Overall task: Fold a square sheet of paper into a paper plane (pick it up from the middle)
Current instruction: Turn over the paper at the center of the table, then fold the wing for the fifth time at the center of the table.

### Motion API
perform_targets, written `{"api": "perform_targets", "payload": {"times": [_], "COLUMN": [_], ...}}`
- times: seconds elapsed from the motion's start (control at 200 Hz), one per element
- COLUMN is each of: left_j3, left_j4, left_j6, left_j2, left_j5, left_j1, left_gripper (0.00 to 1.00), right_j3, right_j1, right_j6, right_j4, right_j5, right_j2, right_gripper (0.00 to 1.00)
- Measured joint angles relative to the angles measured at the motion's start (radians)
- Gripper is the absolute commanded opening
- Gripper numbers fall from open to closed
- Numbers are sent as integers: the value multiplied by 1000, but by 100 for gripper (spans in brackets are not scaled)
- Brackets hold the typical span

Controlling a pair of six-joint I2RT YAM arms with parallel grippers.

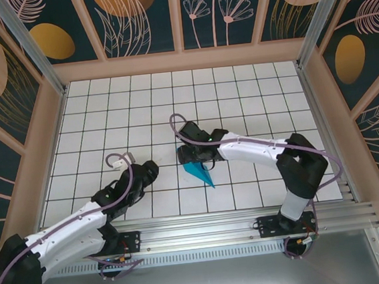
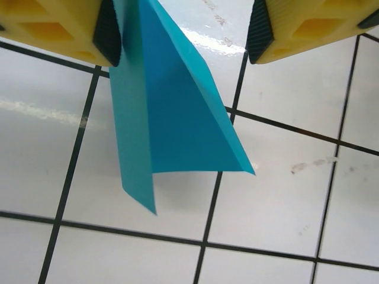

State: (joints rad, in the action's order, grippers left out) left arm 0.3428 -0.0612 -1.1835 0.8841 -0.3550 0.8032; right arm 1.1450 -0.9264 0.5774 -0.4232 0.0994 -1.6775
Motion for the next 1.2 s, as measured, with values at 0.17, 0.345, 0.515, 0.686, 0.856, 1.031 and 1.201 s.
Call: {"api": "perform_targets", "payload": {"times": [0.17,0.345,0.515,0.686,0.856,1.031,1.201], "left_j3": [2,5,6,12,13,13,13], "left_j4": [13,31,44,58,59,58,58], "left_j6": [0,0,0,0,0,0,0], "left_j2": [39,63,82,87,87,87,87], "left_j5": [19,38,53,61,64,67,67], "left_j1": [0,0,0,0,0,0,0], "left_gripper": [53,53,53,53,53,54,54], "right_j3": [-103,-180,-194,-193,-193,-193,-187], "right_j1": [2,12,14,14,11,5,-1], "right_j6": [-37,-76,-107,-131,-150,-167,-182], "right_j4": [51,72,109,136,136,128,109], "right_j5": [-48,-82,-98,-101,-97,-76,-41], "right_j2": [50,66,64,20,-25,-39,-44], "right_gripper": [69,74,72,69,63,46,31]}}
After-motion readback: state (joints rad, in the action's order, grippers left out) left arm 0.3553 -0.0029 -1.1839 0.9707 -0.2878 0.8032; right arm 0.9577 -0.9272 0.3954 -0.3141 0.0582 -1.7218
